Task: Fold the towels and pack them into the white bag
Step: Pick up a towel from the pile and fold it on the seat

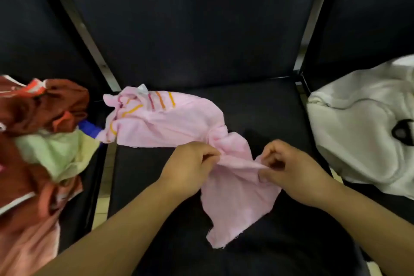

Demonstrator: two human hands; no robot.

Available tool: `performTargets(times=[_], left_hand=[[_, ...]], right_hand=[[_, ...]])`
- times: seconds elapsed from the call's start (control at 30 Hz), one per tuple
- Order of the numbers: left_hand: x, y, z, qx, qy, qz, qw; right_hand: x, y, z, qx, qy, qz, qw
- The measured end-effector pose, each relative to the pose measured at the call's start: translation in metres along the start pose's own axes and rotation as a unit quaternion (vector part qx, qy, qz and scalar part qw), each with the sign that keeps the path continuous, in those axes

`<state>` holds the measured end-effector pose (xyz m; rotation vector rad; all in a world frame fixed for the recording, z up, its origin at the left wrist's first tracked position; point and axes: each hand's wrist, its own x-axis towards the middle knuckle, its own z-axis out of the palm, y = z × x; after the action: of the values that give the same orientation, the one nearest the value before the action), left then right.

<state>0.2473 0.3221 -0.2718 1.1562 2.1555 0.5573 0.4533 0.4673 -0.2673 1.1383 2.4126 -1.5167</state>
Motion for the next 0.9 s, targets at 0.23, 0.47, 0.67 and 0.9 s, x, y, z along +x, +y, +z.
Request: performTargets(times=[0.23,0.47,0.67,0.9], left_hand=[[0.004,-0.048,0.035,0.164,0.012,0.175,0.971],[-0.046,-0.046,0.050,0.215,-0.004,0.168,0.962],[-0.104,-0.022,0.077,0.166,-0.105,0.154,0.968],[-0.115,-0.048,0.066,0.082,-0.081,0.113,0.987]], right_hand=[[-0.005,0.035,0.010,-0.125,0.058,-0.161,0.977],[-0.016,0.044,0.013,-0.269,0.110,-0.216,0.932],[-0.056,0.042,0.027,-0.281,-0.007,-0.214,0.935],[-0.065,0.051,0.056,-0.352,0.009,-0.216,0.911]])
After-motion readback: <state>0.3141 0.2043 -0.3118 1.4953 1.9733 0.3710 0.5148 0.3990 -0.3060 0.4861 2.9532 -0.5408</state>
